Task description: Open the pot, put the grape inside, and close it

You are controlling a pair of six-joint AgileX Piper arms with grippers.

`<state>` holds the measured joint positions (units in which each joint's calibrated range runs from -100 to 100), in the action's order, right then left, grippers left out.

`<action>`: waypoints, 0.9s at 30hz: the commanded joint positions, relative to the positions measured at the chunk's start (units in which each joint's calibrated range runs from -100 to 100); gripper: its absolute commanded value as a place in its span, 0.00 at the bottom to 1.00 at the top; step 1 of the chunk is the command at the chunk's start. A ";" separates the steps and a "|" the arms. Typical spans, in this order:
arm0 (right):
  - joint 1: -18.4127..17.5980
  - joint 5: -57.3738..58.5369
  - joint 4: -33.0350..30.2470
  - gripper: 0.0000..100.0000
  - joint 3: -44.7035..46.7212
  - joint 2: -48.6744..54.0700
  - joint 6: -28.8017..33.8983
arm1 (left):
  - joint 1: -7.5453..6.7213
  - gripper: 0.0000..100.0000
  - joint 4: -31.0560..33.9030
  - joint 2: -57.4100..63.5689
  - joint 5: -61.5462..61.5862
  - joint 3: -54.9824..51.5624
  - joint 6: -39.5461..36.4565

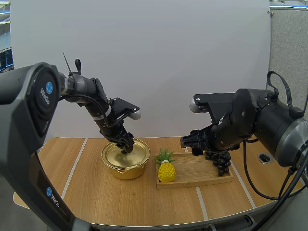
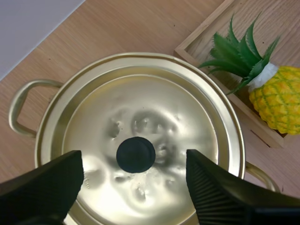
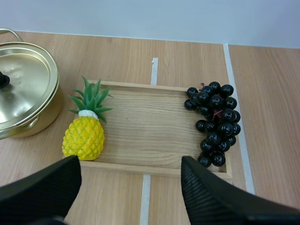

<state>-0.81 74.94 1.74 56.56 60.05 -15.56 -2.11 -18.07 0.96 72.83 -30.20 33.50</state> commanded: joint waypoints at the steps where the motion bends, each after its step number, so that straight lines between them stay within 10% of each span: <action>1: 0.21 0.17 0.10 1.00 -0.58 0.17 -0.22 | -0.19 1.00 -0.89 -0.90 -1.64 1.03 -0.29; 27: 0.21 0.17 0.10 1.00 -0.58 0.17 -0.22 | -0.19 1.00 -2.60 -4.20 -1.19 1.72 0.16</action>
<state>-0.81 74.94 1.74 56.56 60.05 -15.56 -2.11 -18.76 -3.24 71.02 -29.01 33.50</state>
